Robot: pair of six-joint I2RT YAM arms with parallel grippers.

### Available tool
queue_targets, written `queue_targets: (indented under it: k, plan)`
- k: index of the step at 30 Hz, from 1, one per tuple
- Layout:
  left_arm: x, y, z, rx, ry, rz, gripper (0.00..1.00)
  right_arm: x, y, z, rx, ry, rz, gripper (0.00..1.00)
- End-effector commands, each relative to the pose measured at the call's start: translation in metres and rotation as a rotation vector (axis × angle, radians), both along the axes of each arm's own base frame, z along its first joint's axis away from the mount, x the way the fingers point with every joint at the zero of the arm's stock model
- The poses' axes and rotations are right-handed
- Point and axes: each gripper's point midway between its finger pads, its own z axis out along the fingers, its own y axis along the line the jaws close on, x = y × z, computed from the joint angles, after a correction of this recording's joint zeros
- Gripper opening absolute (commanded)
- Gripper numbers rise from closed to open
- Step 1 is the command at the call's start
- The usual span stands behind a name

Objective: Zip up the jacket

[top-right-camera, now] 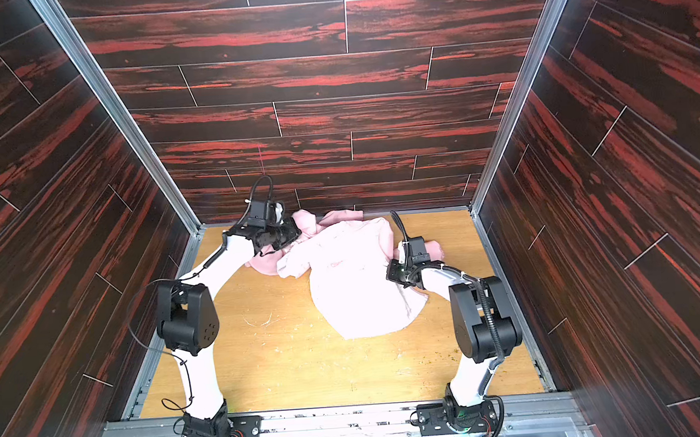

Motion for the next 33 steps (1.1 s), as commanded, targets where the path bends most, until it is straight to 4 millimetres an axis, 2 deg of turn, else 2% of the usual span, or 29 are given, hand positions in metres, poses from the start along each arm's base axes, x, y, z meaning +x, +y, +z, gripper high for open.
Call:
queue_targets:
  k: [1,5,9,13,18,20,23,28,29,33]
  plan:
    - [-0.007,0.020,0.111,-0.004,-0.214,0.049,0.00,0.000,0.005,0.051,0.034,-0.098,0.024,0.00]
    - [-0.018,0.042,0.168,0.036,-0.323,0.128,0.00,-0.010,0.001,0.103,0.047,-0.187,0.023,0.00]
    - [-0.029,0.066,0.214,0.091,-0.410,0.220,0.00,-0.023,-0.006,0.147,0.041,-0.262,0.008,0.00]
    - [-0.034,0.098,0.241,0.184,-0.446,0.365,0.00,-0.036,-0.018,0.176,0.017,-0.313,-0.029,0.00]
    - [-0.035,0.123,0.246,0.296,-0.411,0.456,0.00,-0.047,-0.037,0.202,-0.035,-0.358,-0.104,0.00]
    - [-0.037,0.128,0.247,0.330,-0.401,0.474,0.00,-0.051,-0.047,0.214,-0.065,-0.378,-0.141,0.00]
    - [-0.045,0.133,0.252,0.358,-0.398,0.479,0.00,-0.058,-0.061,0.243,-0.099,-0.432,-0.191,0.00]
    - [-0.066,0.127,0.276,0.328,-0.445,0.438,0.00,-0.073,-0.057,0.298,-0.058,-0.541,-0.159,0.00]
    - [-0.079,0.127,0.290,0.318,-0.476,0.435,0.00,-0.076,-0.054,0.309,-0.041,-0.558,-0.142,0.00]
    - [-0.114,0.118,0.328,0.292,-0.559,0.415,0.00,-0.092,-0.043,0.344,0.010,-0.610,-0.066,0.00]
